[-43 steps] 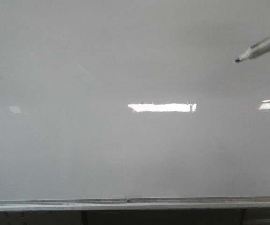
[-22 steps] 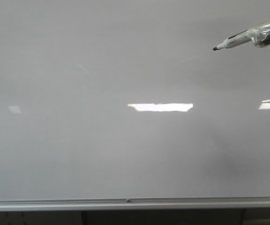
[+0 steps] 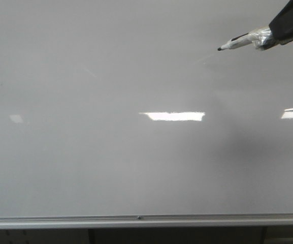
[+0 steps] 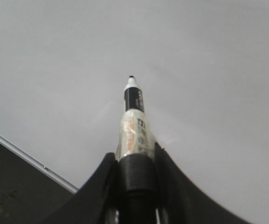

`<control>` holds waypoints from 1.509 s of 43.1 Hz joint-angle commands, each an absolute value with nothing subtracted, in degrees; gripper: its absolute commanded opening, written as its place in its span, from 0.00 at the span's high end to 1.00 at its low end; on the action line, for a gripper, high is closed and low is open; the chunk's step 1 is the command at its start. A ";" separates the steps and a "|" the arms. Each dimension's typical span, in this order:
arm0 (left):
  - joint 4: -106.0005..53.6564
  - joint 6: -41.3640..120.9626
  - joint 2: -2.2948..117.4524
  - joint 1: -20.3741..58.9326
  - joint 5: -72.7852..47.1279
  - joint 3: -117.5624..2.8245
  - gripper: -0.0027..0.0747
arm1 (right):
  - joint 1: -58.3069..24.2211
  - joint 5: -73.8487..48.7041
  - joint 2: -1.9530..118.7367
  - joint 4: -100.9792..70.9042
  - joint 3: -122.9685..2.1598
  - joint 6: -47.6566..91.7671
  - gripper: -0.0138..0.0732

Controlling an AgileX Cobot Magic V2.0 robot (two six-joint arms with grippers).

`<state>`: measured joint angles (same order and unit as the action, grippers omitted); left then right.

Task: Write number 2 on whiteboard

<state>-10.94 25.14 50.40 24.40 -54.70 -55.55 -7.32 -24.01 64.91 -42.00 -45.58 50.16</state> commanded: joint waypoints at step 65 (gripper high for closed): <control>-12.19 24.59 49.82 24.27 -48.73 -57.05 0.26 | -3.27 -22.50 75.44 -46.58 -52.90 57.26 0.89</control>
<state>-10.94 25.12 50.40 24.40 -52.12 -55.55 -3.92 -20.30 76.32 -46.15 -51.17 56.65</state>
